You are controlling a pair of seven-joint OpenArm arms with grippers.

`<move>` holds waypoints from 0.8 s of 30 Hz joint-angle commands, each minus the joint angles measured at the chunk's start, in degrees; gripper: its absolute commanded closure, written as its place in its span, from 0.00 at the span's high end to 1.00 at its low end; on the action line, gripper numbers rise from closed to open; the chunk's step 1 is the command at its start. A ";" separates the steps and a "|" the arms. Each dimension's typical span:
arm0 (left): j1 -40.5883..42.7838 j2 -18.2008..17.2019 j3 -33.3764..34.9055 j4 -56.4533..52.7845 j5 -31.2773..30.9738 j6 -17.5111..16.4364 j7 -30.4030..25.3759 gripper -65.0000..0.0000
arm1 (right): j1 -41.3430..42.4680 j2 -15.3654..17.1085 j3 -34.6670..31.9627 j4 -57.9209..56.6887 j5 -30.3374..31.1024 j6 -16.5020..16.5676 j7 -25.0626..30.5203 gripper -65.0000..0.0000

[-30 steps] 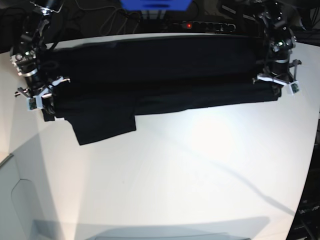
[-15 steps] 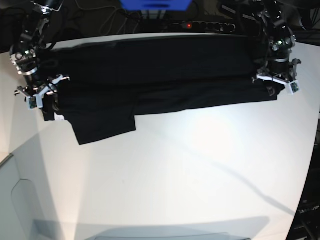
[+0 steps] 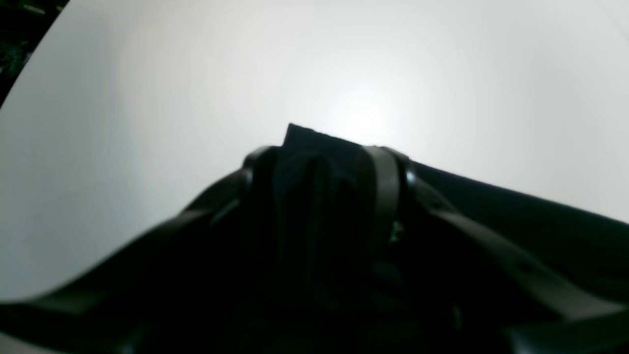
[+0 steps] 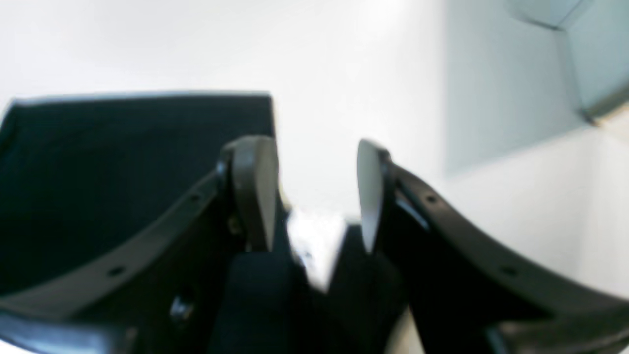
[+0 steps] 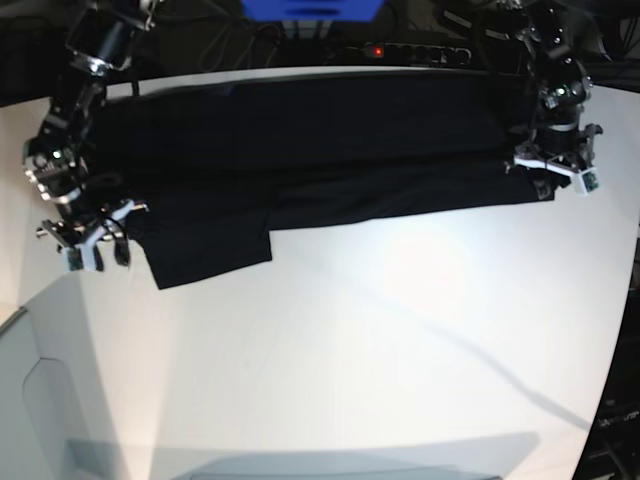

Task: Fold the T-shirt properly
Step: 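Grasp the hanging sleeve with the right gripper and tuck it in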

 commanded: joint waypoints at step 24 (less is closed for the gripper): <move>0.12 -0.59 -0.53 4.12 -0.11 0.29 -1.33 0.00 | 13.74 1.88 -5.37 -22.47 -11.66 0.19 1.64 0.43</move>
